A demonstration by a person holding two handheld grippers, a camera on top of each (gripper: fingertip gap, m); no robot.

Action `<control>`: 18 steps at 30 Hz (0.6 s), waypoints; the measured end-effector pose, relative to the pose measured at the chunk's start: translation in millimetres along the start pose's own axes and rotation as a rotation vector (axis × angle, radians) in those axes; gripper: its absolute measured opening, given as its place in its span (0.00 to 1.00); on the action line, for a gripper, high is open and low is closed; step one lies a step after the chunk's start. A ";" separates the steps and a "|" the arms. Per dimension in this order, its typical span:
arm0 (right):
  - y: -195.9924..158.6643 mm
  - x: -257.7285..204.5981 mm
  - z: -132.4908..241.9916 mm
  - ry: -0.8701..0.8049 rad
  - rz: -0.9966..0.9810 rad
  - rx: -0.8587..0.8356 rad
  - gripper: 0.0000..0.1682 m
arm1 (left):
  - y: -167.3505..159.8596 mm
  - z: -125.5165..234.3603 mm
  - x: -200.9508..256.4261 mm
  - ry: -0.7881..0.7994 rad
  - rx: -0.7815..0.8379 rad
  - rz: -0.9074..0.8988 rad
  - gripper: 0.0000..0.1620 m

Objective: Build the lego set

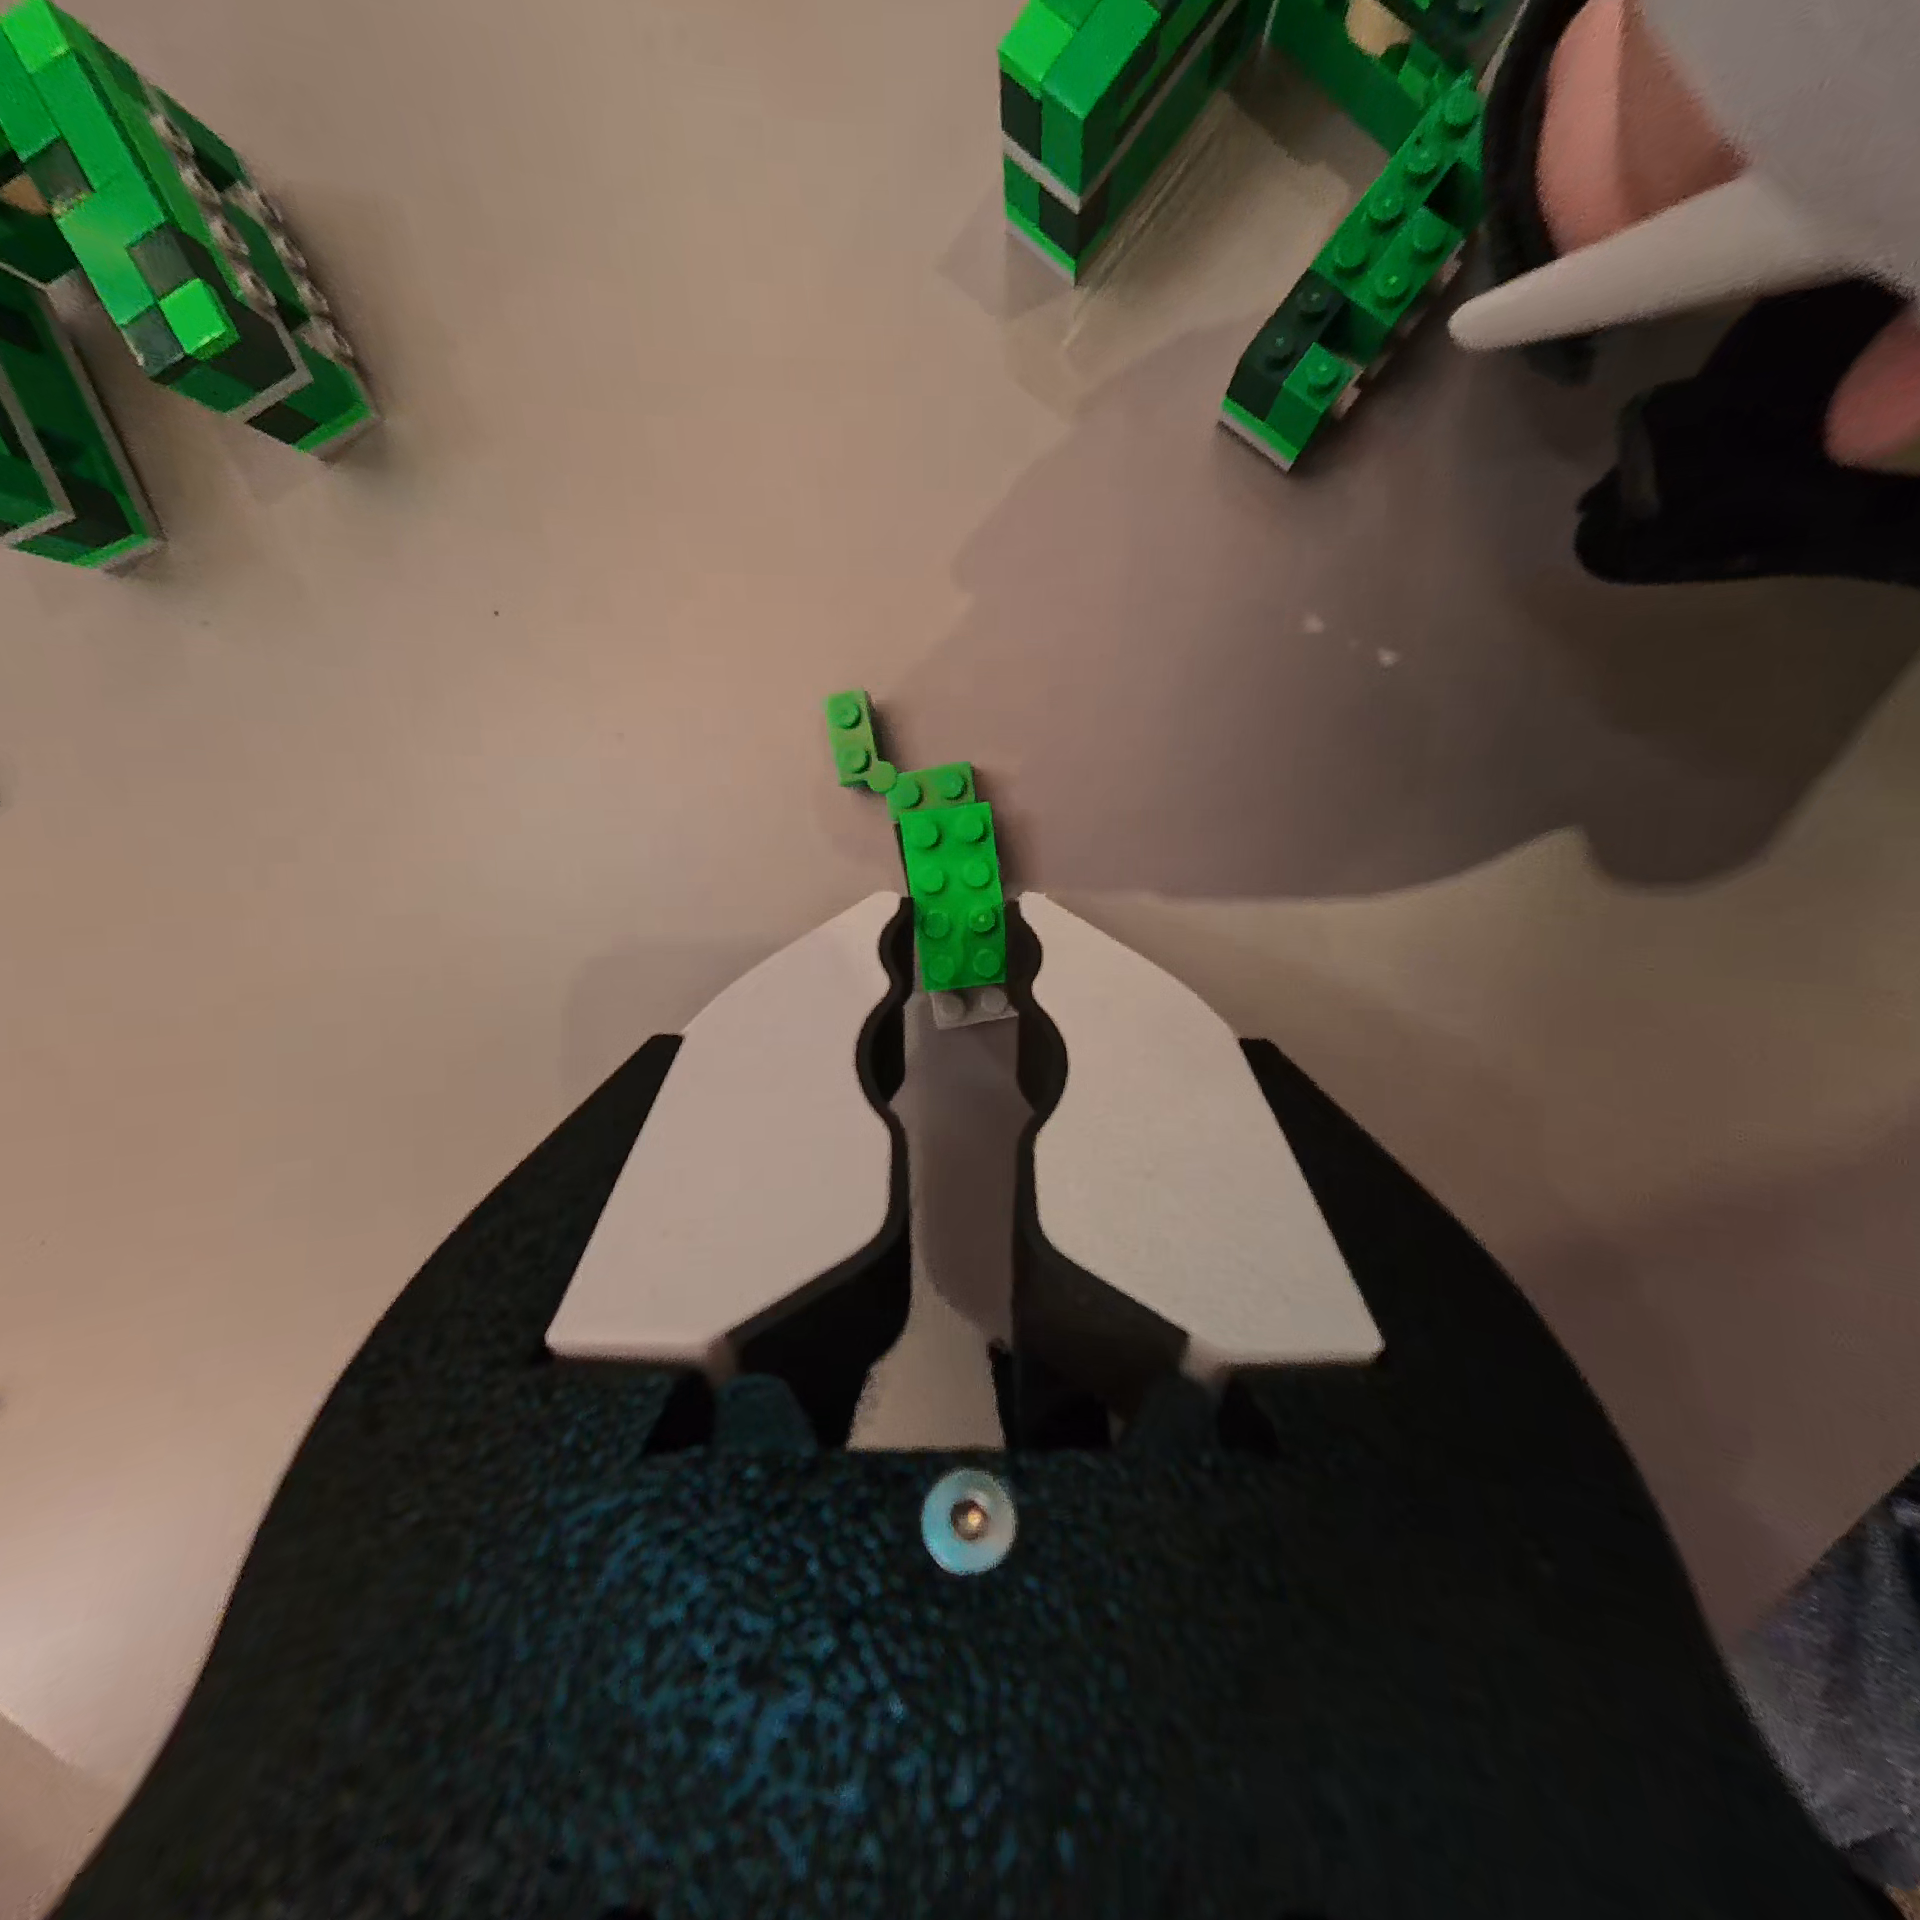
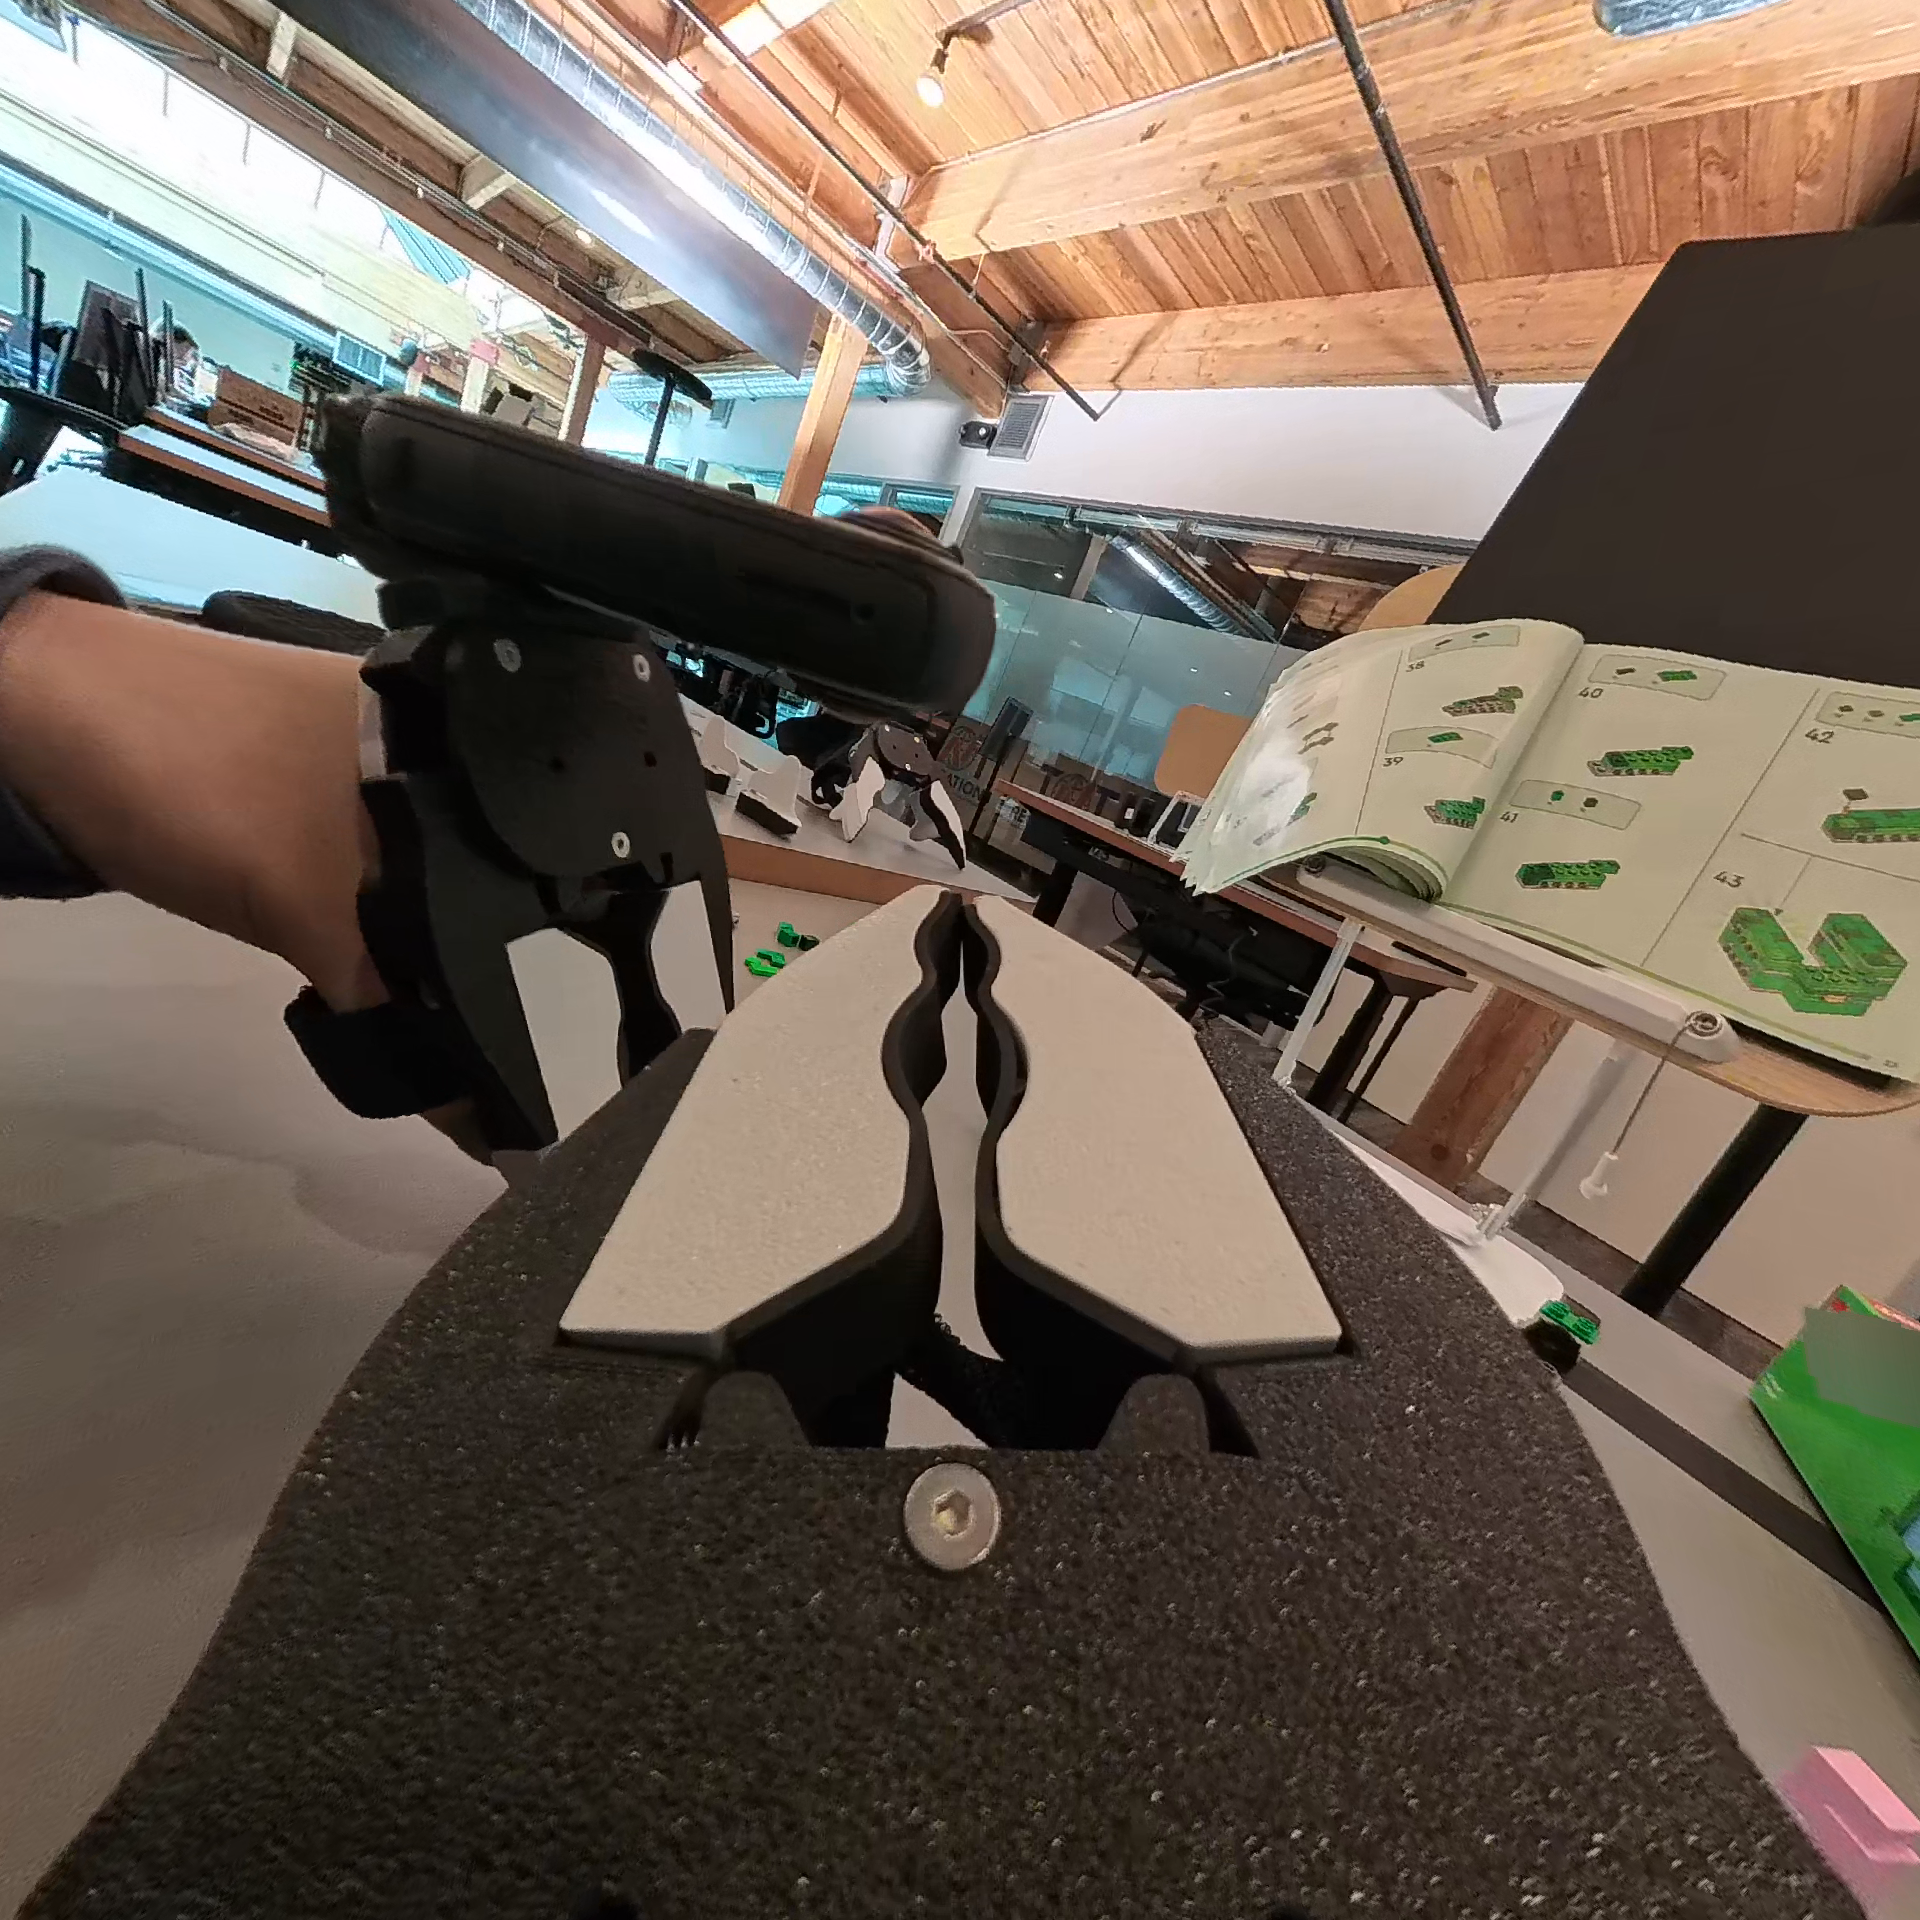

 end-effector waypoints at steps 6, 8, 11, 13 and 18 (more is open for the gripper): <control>-0.2 0.6 0.2 -0.002 -0.005 -0.001 0.00 | -4.3 10.6 -1.3 0.019 0.069 0.060 0.19; -0.2 0.7 0.1 -0.002 -0.007 0.000 0.00 | -9.0 16.7 0.8 0.012 0.098 0.082 0.21; 0.1 0.1 0.1 0.001 -0.005 0.001 0.00 | -20.8 21.8 1.6 0.034 0.101 0.118 0.22; 0.3 -0.6 0.1 0.005 0.000 0.003 0.00 | -27.5 22.7 3.6 0.039 0.094 0.148 0.23; 0.8 -2.3 0.0 0.013 0.008 0.004 0.00 | -28.9 18.6 9.1 0.061 0.158 0.172 0.22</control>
Point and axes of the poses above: each gripper's, where its closed fingertips meet, z back along the fingers, y out of its top, x = y × z across the jaws, the point moved 5 cm from there along z, back along the fingers, and after that the axes turned 6 degrees about x, right-handed, at the moved point
